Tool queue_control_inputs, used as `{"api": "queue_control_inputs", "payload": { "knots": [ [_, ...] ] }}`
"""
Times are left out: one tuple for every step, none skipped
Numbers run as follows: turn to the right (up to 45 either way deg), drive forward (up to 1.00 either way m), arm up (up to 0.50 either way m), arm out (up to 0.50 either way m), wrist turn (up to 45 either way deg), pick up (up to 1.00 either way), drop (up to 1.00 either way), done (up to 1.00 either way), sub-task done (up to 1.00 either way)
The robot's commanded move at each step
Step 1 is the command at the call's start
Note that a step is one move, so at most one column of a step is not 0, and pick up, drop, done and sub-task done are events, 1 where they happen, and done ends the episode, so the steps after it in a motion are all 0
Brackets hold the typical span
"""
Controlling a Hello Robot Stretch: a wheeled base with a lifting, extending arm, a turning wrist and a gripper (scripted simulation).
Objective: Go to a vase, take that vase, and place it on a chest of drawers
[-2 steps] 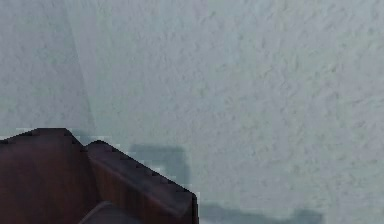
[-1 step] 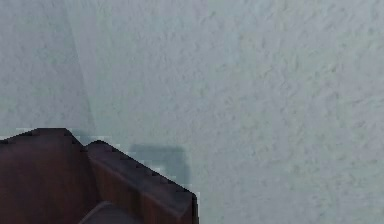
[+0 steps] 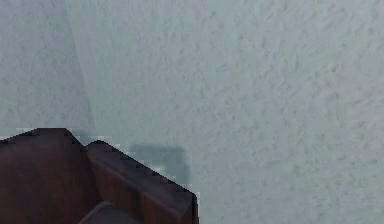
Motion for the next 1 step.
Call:
{"api": "queue_control_inputs", "payload": {
  "knots": [
    [0.0, 0.0, 0.1, 0.0, 0.0, 0.0, 0.0, 0.0, 0.0]
  ]
}}
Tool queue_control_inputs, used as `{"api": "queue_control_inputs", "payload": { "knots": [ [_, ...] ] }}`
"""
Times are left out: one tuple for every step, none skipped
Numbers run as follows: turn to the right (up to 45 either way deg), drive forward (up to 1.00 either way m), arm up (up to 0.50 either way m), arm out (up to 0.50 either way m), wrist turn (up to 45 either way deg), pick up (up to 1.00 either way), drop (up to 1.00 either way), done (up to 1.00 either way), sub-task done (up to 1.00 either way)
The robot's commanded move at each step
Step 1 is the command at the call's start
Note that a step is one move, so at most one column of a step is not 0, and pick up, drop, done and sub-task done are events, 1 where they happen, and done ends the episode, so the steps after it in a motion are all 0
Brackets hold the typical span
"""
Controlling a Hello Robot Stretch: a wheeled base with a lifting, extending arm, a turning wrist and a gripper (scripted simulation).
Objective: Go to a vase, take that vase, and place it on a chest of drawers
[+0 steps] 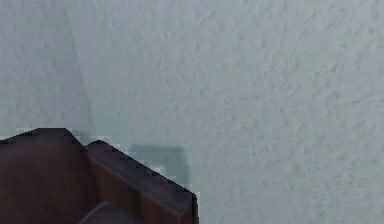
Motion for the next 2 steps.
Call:
{"api": "queue_control_inputs", "payload": {
  "knots": [
    [0.0, 0.0, 0.26, 0.0, 0.0, 0.0, 0.0, 0.0, 0.0],
    [0.0, 0.0, 0.0, 0.0, -45.0, 0.0, 0.0, 0.0, 0.0]
  ]
}}
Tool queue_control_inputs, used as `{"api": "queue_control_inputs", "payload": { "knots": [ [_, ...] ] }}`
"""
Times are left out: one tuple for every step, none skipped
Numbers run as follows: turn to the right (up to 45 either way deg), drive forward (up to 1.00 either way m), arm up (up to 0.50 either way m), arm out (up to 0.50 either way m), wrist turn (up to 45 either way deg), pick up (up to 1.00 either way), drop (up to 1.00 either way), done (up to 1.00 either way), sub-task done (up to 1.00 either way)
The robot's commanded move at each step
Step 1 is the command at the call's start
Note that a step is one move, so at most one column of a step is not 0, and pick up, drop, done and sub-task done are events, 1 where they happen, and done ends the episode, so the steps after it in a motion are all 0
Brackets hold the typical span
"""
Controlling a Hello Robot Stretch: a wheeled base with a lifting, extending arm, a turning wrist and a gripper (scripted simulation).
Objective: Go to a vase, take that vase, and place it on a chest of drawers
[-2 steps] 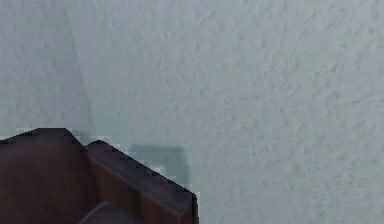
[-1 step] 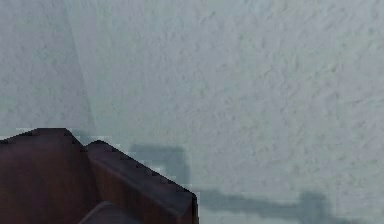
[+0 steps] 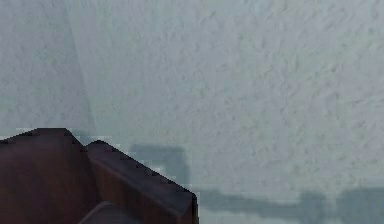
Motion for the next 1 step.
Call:
{"api": "queue_control_inputs", "payload": {
  "knots": [
    [0.0, 0.0, 0.0, 0.0, -45.0, 0.0, 0.0, 0.0, 0.0]
  ]
}}
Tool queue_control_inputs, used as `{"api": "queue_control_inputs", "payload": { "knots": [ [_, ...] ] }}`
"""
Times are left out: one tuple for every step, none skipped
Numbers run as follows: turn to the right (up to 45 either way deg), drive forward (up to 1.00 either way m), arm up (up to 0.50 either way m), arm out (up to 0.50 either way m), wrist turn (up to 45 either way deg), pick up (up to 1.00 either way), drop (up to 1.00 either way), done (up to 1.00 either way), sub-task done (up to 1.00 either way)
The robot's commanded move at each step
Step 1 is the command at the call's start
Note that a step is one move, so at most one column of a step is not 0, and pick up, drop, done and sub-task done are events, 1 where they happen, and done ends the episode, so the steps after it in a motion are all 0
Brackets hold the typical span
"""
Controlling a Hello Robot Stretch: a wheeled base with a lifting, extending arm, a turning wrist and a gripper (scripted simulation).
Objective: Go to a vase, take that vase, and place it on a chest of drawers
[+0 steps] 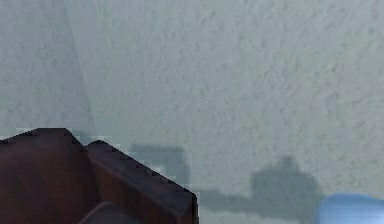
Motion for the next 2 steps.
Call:
{"api": "queue_control_inputs", "payload": {
  "knots": [
    [0.0, 0.0, 0.0, 0.0, -24.0, 0.0, 0.0, 0.0, 0.0],
    [0.0, 0.0, 0.0, -0.18, 0.0, 0.0, 0.0, 0.0, 0.0]
  ]
}}
